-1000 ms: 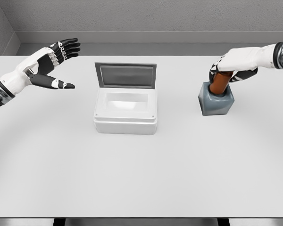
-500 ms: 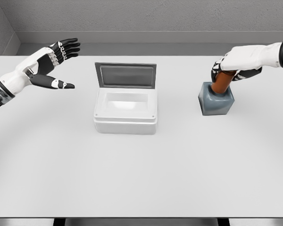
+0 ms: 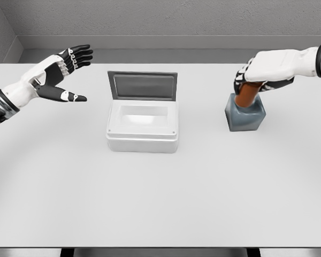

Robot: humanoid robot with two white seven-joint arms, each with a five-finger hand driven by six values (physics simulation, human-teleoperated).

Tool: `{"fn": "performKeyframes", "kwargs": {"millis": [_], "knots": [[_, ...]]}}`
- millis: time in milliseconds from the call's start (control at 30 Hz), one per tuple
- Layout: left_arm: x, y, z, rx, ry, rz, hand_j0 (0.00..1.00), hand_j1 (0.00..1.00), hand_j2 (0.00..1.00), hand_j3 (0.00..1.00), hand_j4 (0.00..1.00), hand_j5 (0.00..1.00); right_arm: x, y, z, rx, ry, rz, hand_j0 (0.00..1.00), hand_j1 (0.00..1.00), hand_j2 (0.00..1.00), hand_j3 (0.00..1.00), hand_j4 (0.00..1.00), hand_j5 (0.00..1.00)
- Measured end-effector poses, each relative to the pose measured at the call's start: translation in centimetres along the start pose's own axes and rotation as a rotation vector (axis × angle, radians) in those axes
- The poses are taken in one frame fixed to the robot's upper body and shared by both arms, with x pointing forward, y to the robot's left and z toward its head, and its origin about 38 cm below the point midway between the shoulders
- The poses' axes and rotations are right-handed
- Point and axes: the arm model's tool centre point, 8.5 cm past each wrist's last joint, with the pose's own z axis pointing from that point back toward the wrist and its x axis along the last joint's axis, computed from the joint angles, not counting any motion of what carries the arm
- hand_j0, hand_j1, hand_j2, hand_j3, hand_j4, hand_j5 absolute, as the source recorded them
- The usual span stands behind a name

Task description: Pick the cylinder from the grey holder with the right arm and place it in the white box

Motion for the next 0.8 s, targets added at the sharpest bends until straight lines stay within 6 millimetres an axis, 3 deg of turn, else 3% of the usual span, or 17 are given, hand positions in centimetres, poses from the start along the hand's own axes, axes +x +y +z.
{"fn": "performKeyframes", "kwargs": {"millis": [233,800], "knots": [[-0.4,0.3,0.2,0.014,0.011,0.006,1.00,1.00,1.00,1.00,1.00,1.00,1.0,-1.2,0.0,-0.023,-0.021,0.036,0.53,0.53,0.53,0.53,0.53,0.53],[-1.2,0.9,0.5,0.038,0.032,0.014,1.00,1.00,1.00,1.00,1.00,1.00,3.5,-3.2,-2.0,-0.056,-0.103,0.092,0.53,0.53,0.53,0.53,0.53,0.53]]}}
